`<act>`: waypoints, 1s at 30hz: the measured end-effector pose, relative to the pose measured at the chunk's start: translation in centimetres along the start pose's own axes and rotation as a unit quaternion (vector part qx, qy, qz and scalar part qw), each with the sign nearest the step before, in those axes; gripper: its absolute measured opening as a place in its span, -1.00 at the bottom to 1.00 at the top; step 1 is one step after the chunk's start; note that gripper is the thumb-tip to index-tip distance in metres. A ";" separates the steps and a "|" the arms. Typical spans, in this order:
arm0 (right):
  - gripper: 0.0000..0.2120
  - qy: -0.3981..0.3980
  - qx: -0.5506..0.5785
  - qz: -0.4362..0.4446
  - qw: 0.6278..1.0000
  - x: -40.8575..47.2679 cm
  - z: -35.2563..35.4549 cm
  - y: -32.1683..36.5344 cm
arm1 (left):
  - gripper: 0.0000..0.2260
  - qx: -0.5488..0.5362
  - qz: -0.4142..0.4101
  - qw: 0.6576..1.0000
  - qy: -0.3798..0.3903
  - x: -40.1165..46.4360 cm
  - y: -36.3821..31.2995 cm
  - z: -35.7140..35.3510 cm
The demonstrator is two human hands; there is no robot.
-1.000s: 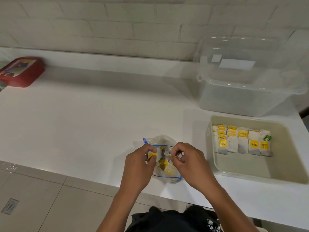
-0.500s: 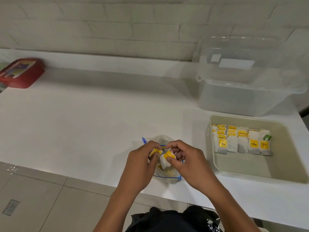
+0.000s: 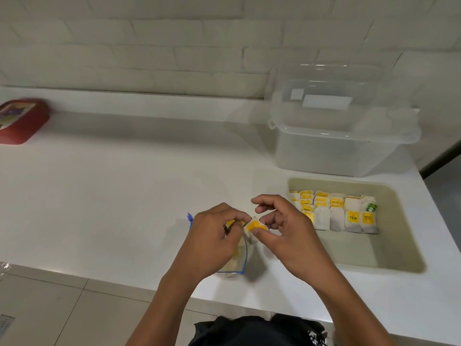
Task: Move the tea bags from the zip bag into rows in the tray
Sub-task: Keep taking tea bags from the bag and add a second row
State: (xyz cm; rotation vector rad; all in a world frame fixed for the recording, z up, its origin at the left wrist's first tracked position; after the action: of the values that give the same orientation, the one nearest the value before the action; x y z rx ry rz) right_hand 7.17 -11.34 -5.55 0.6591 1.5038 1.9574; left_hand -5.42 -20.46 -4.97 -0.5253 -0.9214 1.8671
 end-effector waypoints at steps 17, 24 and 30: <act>-0.94 -0.132 0.116 -0.048 0.983 -1.8 13.2 -1.6 | -0.95 -0.133 -0.029 0.991 -0.004 4.6 -8.1 -8.0; -0.90 -0.141 -0.115 -0.026 0.983 -1.9 17.2 -2.3 | -0.90 -0.027 -0.040 0.999 0.003 5.4 -8.8 -10.8; -0.87 -0.072 -0.171 -0.114 0.976 -0.8 18.5 -8.2 | -0.80 0.137 -0.079 0.986 0.055 7.5 -8.6 -13.2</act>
State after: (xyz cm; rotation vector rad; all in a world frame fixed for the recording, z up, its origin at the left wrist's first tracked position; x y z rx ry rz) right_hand 21.65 2.41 -9.02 0.4452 1.0692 1.8829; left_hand 5.16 -6.66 -6.20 -0.3718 -0.6023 1.7658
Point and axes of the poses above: each hand's wrist, its own x-axis towards the middle knuckle, its own z-axis out of the back of the hand, y = z × x, the point moved 8 cm from there along x, towards the middle knuckle, and after that the axes turned 2 degrees about z, right-handed, at the moved point
